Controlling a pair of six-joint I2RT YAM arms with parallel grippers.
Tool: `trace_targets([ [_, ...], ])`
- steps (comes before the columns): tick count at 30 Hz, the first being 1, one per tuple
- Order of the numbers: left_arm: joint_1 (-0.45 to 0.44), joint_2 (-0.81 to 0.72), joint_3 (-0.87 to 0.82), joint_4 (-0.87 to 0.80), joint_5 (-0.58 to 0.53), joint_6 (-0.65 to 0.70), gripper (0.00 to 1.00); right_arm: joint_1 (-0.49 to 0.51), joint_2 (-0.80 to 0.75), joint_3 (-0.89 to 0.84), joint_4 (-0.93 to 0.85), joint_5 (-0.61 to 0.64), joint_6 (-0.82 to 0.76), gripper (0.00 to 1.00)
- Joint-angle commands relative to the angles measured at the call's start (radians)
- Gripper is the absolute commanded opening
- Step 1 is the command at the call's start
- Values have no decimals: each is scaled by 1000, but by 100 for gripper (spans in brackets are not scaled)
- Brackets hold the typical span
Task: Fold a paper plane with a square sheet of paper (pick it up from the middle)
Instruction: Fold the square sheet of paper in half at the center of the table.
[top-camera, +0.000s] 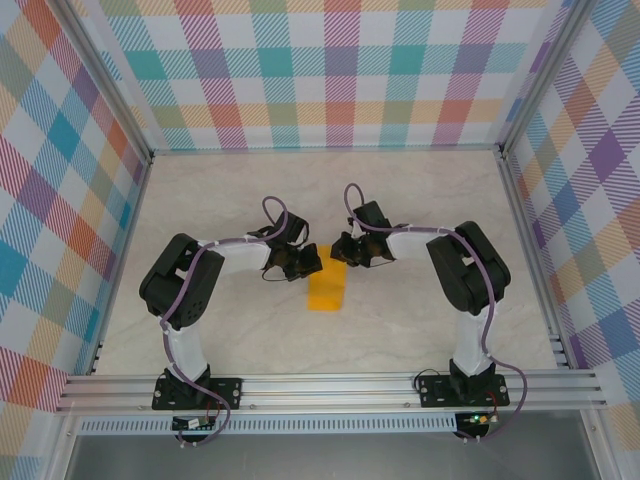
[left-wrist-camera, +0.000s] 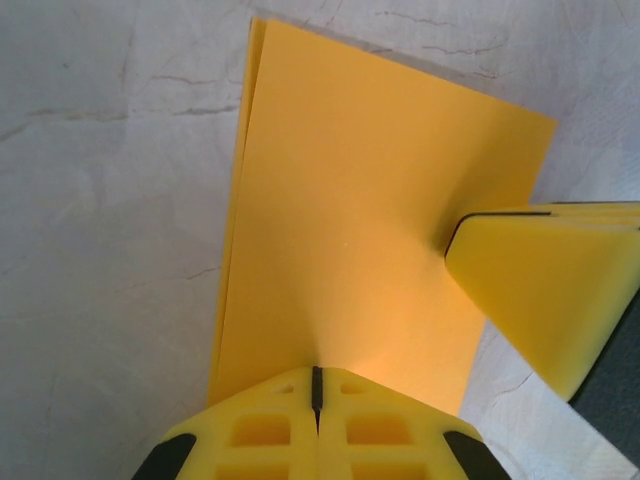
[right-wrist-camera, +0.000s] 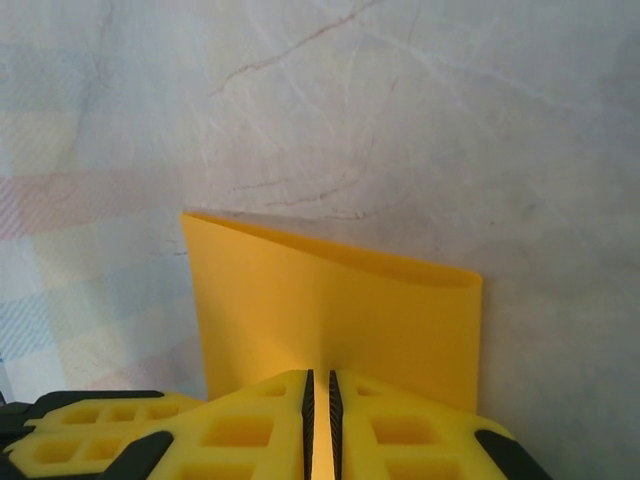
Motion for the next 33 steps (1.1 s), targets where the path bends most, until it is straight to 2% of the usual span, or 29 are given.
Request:
trace_targets([
  [1,-11,77,-44,-184,-60,32,0,-26,35,0,50,-8,35,13],
  [7,-11,75,-58,-185,-65,38,0,-69,49,-27,81,2,82,13],
  [15,-11,71,-65,-177,-64,38,0,-116,3,-30,47,79,88,13],
  [23,-14,65,-65,-173,-61,44,0,-114,-159,-53,15,19,3,14],
  [28,-16,66,-65,-167,-64,38,0,-48,-143,-59,-4,-69,9,14],
  [33,-16,66,-64,-167,-69,34,0,-25,-122,-132,35,-123,75,10],
])
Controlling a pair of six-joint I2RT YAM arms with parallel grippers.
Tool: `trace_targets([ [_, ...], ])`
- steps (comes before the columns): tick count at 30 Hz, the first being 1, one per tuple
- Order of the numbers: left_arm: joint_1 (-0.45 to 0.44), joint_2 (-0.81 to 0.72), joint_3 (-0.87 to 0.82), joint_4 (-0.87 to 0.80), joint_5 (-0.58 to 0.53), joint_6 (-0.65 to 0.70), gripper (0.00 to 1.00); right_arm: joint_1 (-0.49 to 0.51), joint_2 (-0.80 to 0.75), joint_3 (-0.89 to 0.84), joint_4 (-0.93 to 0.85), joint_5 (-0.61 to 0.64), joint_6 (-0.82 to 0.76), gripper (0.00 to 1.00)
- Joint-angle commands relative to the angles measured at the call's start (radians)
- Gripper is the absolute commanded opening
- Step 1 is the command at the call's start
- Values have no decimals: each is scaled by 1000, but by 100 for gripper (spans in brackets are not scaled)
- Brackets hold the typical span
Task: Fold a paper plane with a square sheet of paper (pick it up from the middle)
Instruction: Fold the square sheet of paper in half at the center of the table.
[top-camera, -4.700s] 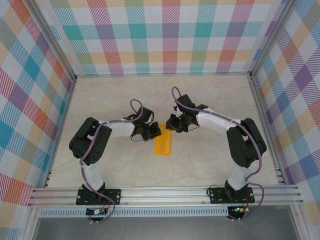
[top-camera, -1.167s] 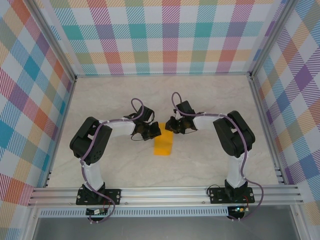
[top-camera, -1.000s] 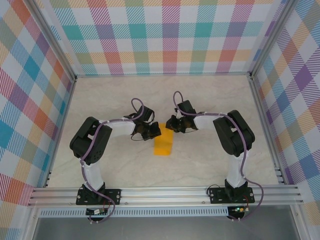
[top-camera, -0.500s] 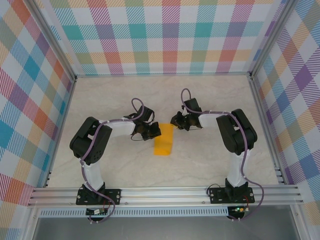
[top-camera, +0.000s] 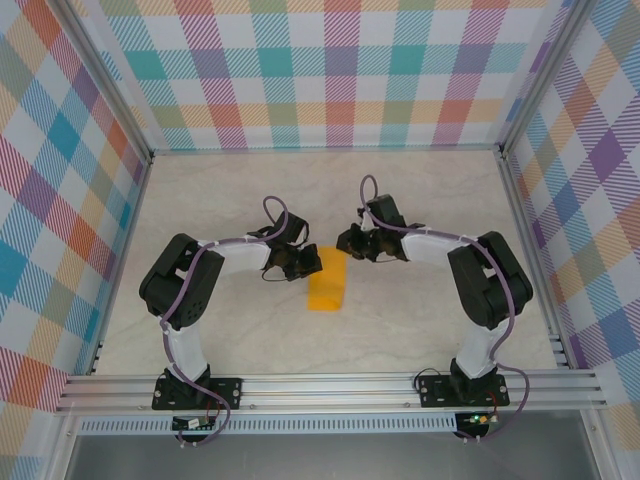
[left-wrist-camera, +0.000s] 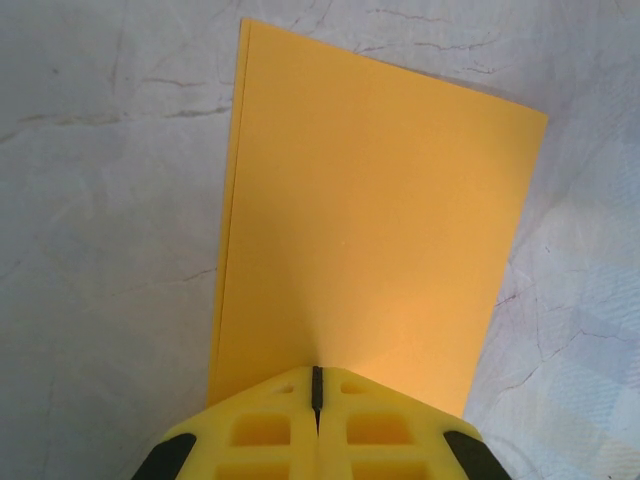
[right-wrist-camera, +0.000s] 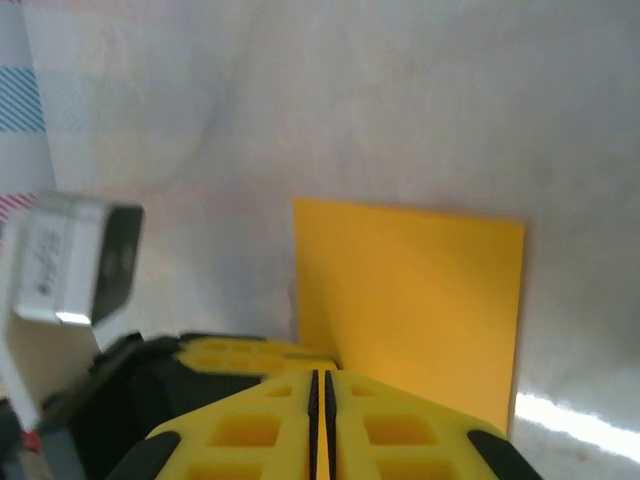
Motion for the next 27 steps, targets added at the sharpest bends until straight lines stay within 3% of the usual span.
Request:
trace_targets([
  [1,-16,67,-60,-171,-69,12,0,9,30,-48,3,-73,24,9],
  [11,-16,67,-59,-177,-81,4,0,17,47,-110,-59,-102,-28,7],
  [18,-16,70,-64,-171,-85,2,0,3,-22,-141,-192,62,-58,7],
  [21,-16,71,-66,-164,-83,2,0,2,-68,-151,-169,105,-32,7],
  [27,-16,71,-68,-159,-76,0,0,29,-162,-157,-85,56,-31,9],
])
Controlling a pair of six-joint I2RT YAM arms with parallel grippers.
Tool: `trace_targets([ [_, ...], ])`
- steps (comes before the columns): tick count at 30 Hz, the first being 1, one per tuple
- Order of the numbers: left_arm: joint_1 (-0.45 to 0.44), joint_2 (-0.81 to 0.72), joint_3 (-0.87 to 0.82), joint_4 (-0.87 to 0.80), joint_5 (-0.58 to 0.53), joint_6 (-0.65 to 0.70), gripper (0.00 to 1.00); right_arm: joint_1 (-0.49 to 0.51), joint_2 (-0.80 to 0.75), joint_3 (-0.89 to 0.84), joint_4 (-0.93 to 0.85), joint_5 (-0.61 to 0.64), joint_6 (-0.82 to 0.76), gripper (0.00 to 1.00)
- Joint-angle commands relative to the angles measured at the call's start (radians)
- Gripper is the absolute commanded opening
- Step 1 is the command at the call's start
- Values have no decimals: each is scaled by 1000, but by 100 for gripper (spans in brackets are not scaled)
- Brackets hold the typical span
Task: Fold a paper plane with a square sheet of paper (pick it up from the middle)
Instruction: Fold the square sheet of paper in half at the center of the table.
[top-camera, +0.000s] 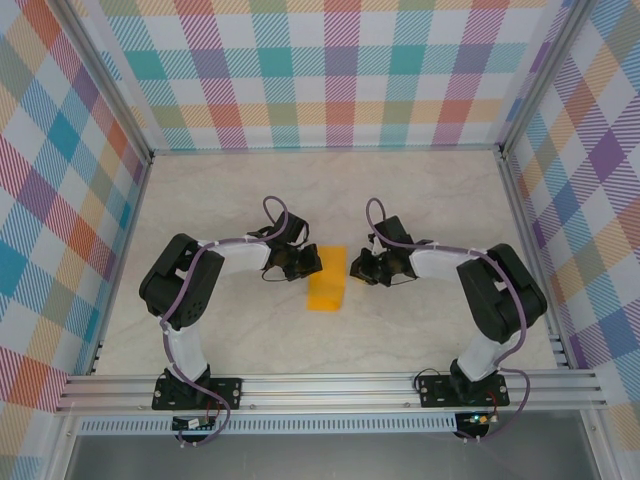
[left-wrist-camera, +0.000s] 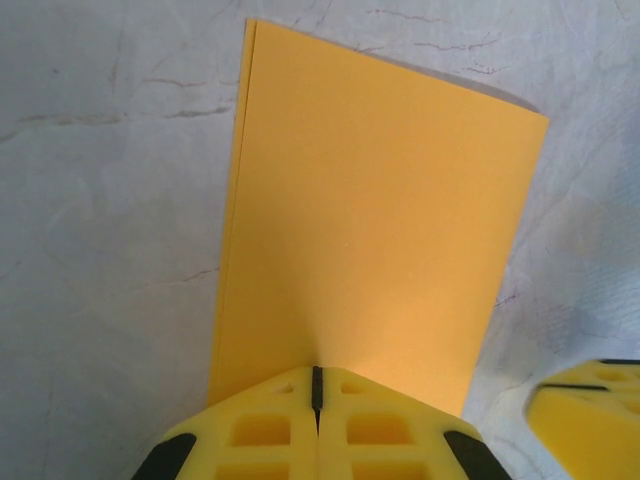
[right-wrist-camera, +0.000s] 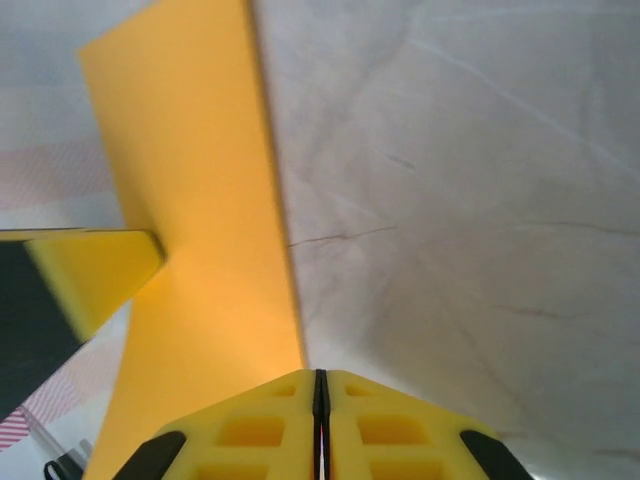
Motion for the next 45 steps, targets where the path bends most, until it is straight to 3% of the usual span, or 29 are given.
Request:
trace_targets([
  [1,-17,71,-65,-160,-75,1,0,23,-40,9,35,-27,-5,9],
  [12,-17,74,-61,-167,-83,-4,0,79,117,42,87,-175,16,9],
  [22,-19,80,-67,-164,-89,-8,0,79,128,-11,28,-188,-26,8],
  [31,-19,89,-74,-161,-93,-6,0,78,8,-128,16,-193,-73,9],
  [38,-19,86,-81,-126,-89,-7,0,81,-42,-66,71,-156,-42,10],
  [45,-19,85,-82,-127,-88,-7,0,115,52,-13,95,-147,-33,10],
])
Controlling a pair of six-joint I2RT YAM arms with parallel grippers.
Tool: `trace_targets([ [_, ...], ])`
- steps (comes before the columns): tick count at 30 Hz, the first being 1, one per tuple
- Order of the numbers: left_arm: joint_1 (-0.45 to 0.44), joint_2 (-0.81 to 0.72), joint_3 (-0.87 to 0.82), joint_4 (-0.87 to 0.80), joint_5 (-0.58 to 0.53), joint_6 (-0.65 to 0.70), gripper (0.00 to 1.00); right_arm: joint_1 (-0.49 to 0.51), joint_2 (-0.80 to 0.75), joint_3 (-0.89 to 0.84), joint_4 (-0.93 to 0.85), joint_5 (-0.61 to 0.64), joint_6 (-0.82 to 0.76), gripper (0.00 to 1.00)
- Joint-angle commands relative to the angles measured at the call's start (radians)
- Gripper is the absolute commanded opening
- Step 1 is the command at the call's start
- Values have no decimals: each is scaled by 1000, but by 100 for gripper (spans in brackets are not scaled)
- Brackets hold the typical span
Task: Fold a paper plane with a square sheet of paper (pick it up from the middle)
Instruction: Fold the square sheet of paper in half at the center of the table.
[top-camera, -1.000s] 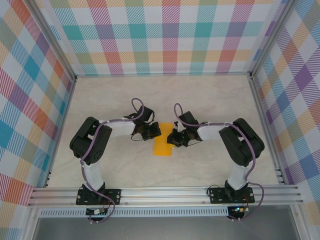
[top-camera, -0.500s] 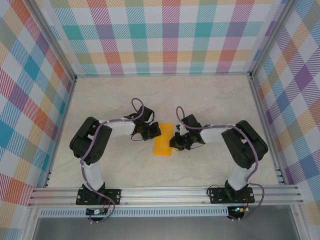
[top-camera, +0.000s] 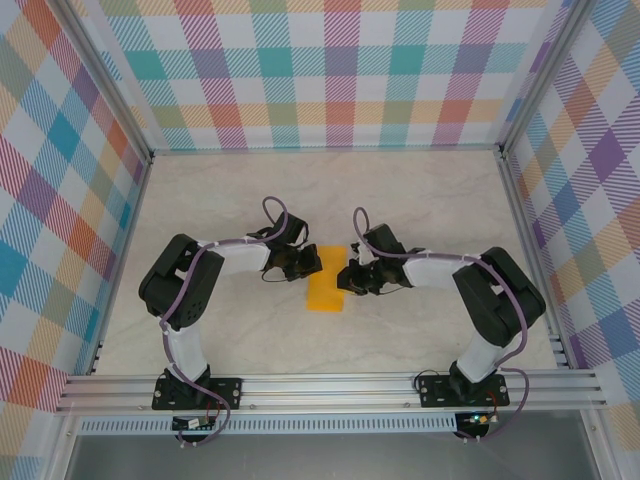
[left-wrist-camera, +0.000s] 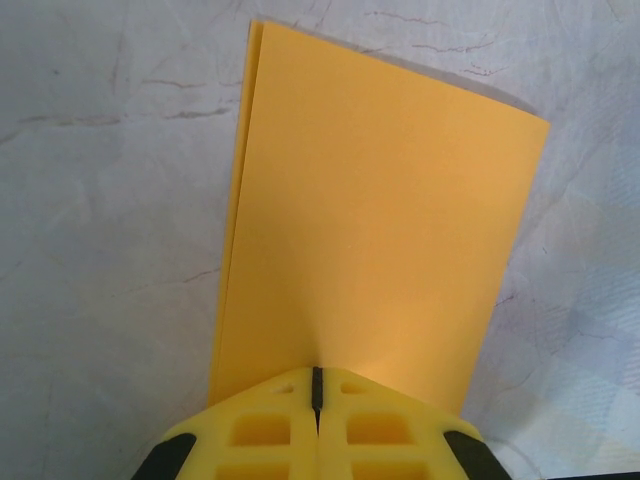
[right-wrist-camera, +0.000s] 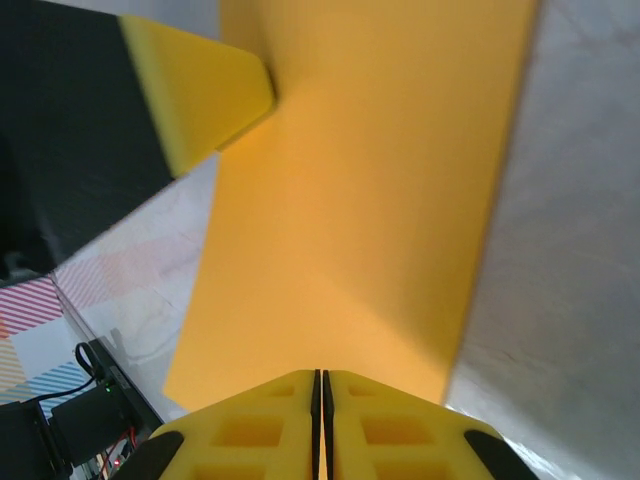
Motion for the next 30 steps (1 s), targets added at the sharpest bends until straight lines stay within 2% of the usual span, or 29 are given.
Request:
trace_targets([
  [1,-19,87,-70,-151,-88,-2,0,32,50,22,15,-2,4,10],
  [9,-19,87,-67,-154,-90,-3,0,42,54,-62,61,-58,1,10],
  [20,-19,88,-67,-159,-101,-11,0,50,23,-120,0,-86,-85,10],
  [30,-19,88,-65,-158,-104,-16,0,67,-73,-147,-105,-39,-162,9],
])
